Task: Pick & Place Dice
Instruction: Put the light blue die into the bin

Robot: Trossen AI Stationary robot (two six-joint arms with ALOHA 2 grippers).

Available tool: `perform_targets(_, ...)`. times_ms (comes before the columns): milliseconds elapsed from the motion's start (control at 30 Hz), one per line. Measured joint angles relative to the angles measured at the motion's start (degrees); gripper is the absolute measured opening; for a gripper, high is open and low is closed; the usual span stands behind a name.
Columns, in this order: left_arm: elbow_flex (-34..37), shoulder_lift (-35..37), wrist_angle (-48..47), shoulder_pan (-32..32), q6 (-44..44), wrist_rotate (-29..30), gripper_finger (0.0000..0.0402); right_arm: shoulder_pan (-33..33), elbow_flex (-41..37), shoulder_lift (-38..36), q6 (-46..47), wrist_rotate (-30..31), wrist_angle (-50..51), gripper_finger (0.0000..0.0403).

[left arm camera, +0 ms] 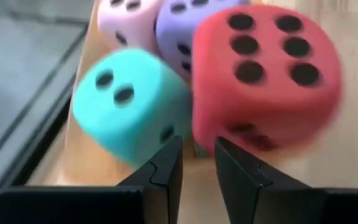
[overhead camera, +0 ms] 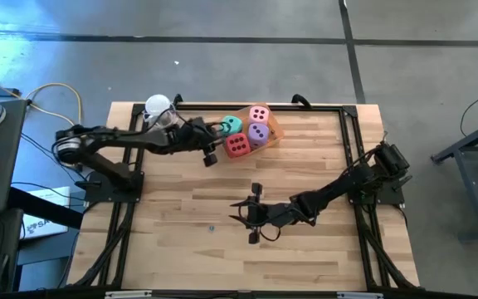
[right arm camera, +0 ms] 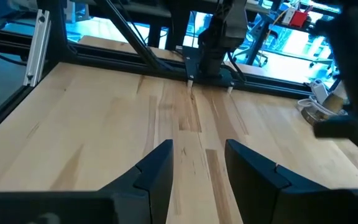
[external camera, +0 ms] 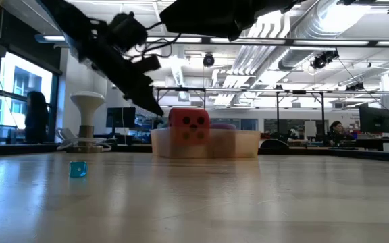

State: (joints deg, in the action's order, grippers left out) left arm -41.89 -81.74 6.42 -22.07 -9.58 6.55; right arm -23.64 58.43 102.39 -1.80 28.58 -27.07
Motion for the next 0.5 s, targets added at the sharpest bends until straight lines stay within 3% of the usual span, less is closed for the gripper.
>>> perform_targets(167, 0.0, 9.0, -18.7, 4.9, 6.4, 6.3, 0.0086, 0.0, 0.0, 0.0, 0.0, -0.1, 1.5, 0.0138)
perform_targets(367, 0.2, 18.9, -29.0, 16.5, 20.3, -2.7, 0.0086, 0.4, 0.0, 0.0, 0.0, -0.2, 1.8, 0.0138)
perform_targets(500, 2.2, 21.0, -28.2, 28.6, 26.2, -3.1, 0.0086, 0.5, 0.0, 0.0, 0.5, -0.2, 0.8, 0.0138)
